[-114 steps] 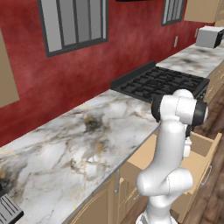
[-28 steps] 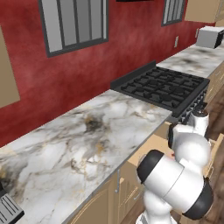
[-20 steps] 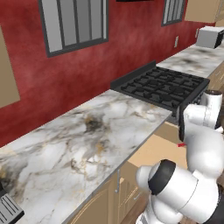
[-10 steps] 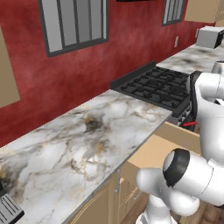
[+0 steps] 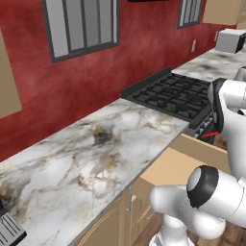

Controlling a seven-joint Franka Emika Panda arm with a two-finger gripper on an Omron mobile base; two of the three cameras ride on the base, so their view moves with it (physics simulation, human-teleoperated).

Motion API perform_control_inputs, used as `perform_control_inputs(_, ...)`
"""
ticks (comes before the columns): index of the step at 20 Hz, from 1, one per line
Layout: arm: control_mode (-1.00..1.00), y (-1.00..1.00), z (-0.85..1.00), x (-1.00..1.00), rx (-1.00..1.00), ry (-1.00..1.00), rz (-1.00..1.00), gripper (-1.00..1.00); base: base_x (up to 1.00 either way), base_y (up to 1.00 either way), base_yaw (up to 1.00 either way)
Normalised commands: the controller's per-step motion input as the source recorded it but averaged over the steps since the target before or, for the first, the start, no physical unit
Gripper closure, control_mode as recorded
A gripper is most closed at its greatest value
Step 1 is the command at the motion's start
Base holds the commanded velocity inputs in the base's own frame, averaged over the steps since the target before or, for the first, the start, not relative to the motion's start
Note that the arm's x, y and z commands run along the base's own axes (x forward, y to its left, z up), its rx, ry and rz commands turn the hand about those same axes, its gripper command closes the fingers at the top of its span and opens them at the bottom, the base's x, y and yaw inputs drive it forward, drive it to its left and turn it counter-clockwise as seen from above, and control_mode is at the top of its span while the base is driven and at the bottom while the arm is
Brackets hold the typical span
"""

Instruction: Take a straw from the drawer in front and place it inside the glass cup on the dining counter.

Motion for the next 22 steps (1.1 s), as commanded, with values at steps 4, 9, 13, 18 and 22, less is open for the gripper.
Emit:
perform_control_inputs(4, -1.00, 0.27, -0.03, -0.04, -0.05, 0.00, 0.00, 1.00, 0.00, 0.00, 0.00)
perform_control_inputs(9, -1.00, 0.12, -0.05, -0.06, -0.08, 0.01, 0.00, 1.00, 0.00, 0.00, 0.00)
perform_control_inputs(13, 1.00, 0.03, -0.02, 0.00, -0.02, 0.01, 0.00, 1.00, -0.53, 0.09, 0.00)
perform_control_inputs(18, 1.00, 0.00, 0.00, 0.00, 0.00, 0.00, 0.00, 1.00, -1.00, 0.01, -0.01)
perform_control_inputs(22, 1.00, 0.00, 0.00, 0.00, 0.00, 0.00, 0.00, 1.00, -1.00, 0.00, -0.21)
